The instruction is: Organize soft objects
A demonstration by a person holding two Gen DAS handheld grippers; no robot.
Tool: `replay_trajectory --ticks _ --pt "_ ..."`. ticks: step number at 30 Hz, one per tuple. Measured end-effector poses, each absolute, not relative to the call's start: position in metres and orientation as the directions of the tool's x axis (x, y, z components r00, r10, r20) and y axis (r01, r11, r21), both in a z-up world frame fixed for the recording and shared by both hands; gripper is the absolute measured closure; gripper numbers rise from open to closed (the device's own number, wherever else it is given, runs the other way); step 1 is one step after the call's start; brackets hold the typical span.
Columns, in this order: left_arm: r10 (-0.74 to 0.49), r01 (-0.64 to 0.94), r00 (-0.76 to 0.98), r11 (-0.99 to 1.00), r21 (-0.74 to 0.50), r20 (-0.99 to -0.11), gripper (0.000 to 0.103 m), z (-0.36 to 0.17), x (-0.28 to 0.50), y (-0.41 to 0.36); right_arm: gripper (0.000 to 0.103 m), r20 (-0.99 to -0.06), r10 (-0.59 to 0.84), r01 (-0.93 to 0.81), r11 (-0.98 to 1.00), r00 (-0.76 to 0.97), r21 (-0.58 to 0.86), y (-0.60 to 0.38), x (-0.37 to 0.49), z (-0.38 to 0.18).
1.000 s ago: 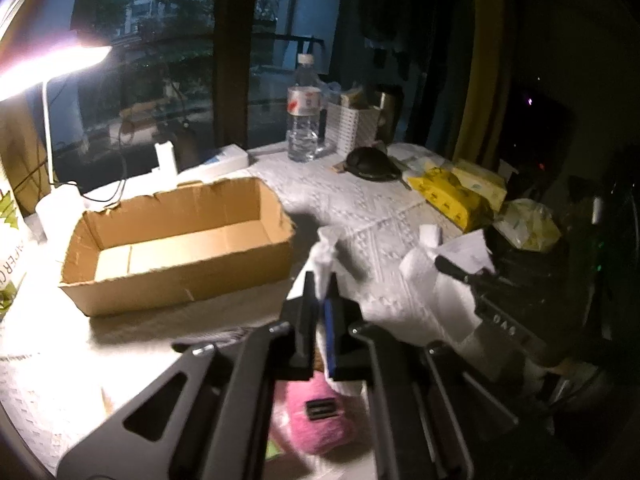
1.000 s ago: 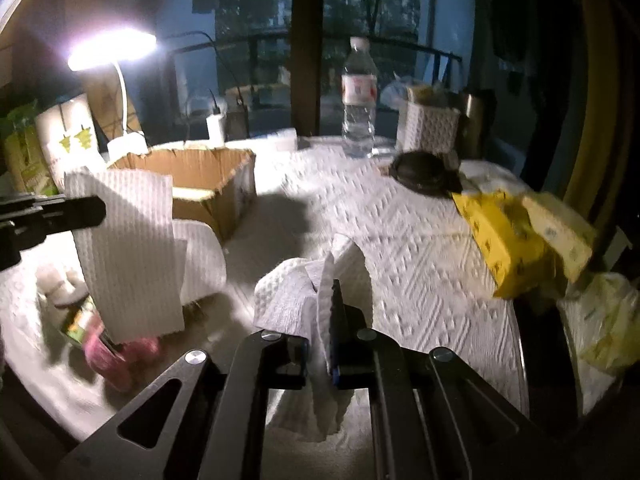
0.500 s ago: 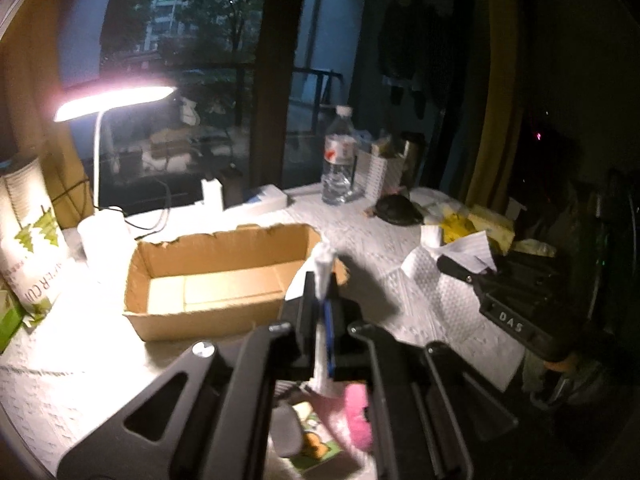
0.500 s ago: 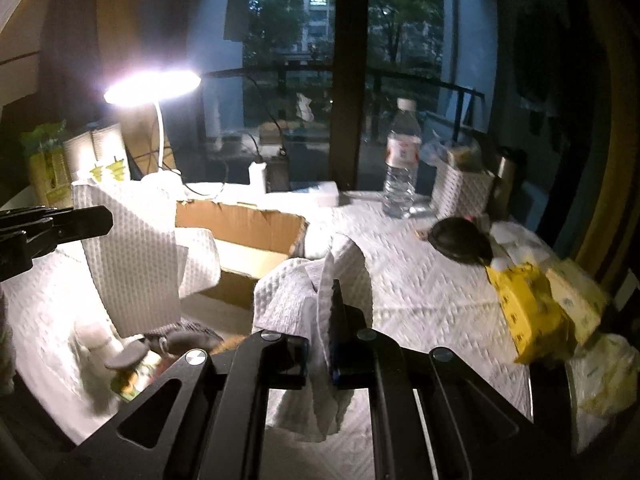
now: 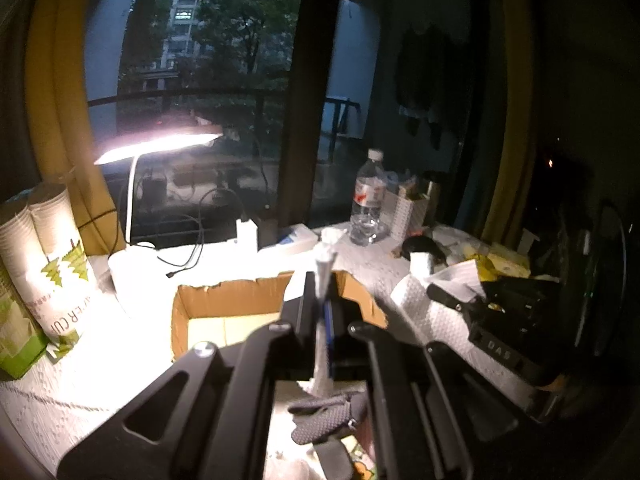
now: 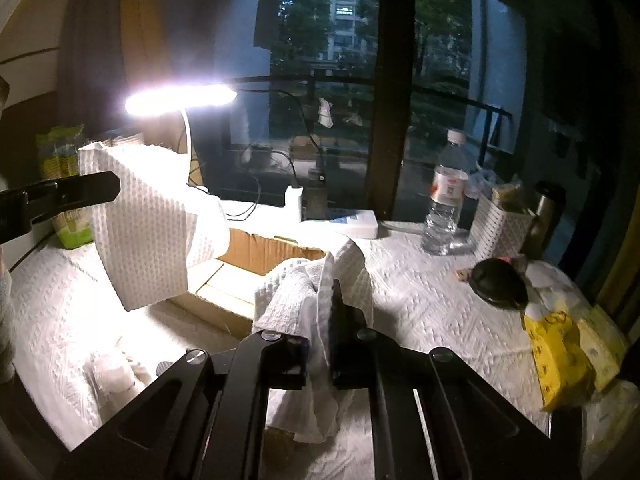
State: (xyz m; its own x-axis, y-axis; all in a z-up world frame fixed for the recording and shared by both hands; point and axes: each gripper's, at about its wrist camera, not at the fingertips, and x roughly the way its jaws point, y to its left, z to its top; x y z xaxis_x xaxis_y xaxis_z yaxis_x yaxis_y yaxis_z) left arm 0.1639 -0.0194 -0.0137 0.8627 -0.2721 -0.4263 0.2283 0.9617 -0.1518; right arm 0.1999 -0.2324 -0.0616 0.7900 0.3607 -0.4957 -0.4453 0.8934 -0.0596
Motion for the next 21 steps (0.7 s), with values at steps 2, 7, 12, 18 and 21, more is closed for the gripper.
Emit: replay_trajectory --ticks 2,7,12,18,21 --pt "-0.274 0.227 0.864 0.961 -0.16 -0.423 0.101 -0.013 0.17 -0.017 0.095 -0.492 0.368 -0.449 0.892 0.789 -0.054 -0.23 0.206 -0.061" --pt "-0.287 0.227 0.858 0.956 -0.185 -0.427 0.101 -0.018 0.189 -0.016 0.095 -0.495 0.378 -0.458 0.888 0.782 -0.045 -0.223 0.22 -0.062" --pt "-0.305 0.23 0.842 0.949 -0.215 -0.444 0.101 -0.027 0.21 -0.019 0.095 -0.496 0.385 -0.462 0.886 0.778 -0.039 -0.219 0.233 -0.063" --pt "-0.32 0.238 0.827 0.944 -0.227 -0.462 0.101 -0.034 0.23 -0.028 0.095 -0.5 0.385 -0.453 0.891 0.776 -0.017 -0.226 0.249 -0.066" --pt "-0.299 0.224 0.824 0.952 -0.208 -0.482 0.101 -0.043 0.242 -0.036 0.095 -0.505 0.386 -0.447 0.894 0.772 -0.001 -0.232 0.257 -0.07"
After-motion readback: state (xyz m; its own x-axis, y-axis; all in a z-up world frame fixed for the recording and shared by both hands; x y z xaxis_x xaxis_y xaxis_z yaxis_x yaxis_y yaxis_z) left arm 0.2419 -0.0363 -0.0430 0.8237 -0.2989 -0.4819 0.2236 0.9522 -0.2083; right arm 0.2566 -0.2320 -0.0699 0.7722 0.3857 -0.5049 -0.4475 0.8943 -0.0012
